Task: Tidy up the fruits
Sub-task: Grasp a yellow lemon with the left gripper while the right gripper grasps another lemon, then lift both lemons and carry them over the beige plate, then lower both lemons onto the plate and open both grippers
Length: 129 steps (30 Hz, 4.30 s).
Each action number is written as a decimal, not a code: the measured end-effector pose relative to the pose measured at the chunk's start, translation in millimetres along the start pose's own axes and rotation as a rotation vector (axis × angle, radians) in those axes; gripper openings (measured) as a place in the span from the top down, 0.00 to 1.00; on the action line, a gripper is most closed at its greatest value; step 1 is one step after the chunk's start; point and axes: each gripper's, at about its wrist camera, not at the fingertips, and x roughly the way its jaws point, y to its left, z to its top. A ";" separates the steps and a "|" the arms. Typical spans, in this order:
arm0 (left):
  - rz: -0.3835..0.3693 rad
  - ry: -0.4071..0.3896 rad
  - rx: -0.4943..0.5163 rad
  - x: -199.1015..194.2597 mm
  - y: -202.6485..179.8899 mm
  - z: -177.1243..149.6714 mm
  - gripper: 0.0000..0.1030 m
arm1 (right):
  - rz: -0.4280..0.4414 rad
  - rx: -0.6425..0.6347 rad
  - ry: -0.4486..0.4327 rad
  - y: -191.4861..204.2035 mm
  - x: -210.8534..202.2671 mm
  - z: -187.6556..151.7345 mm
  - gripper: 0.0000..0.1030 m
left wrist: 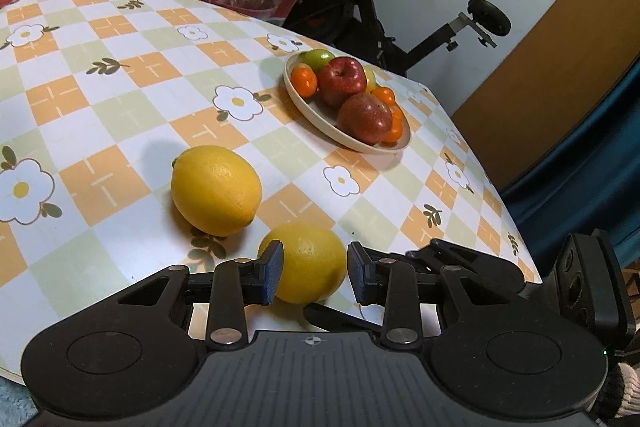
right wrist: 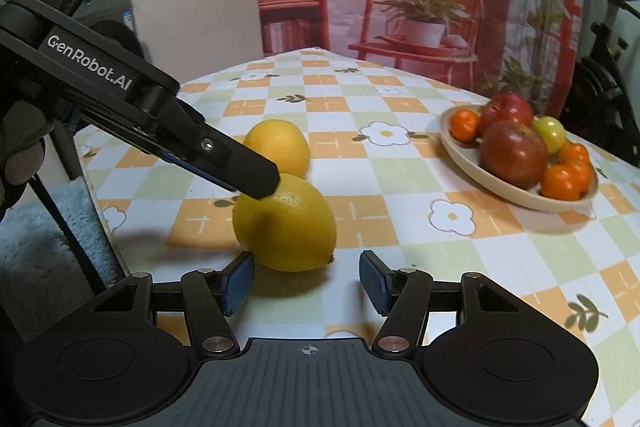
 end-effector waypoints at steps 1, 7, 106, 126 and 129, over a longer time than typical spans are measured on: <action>0.000 0.000 0.000 0.3 0.3 0.3 0.64 | 0.003 -0.006 0.000 1.0 1.1 0.4 0.47; -0.003 -0.003 0.019 2.9 -1.1 2.8 0.65 | 0.028 -0.018 -0.005 1.1 5.5 0.8 0.47; 0.057 0.130 0.269 181.6 -104.3 206.2 0.74 | -0.101 0.283 -0.158 -245.5 32.5 64.1 0.61; 0.162 -0.015 0.288 83.0 -63.5 192.7 0.73 | -0.158 0.324 -0.204 -195.8 -4.2 61.8 0.60; 0.186 -0.026 0.309 61.5 -51.8 182.2 0.73 | -0.157 0.331 -0.213 -179.2 -7.7 60.3 0.60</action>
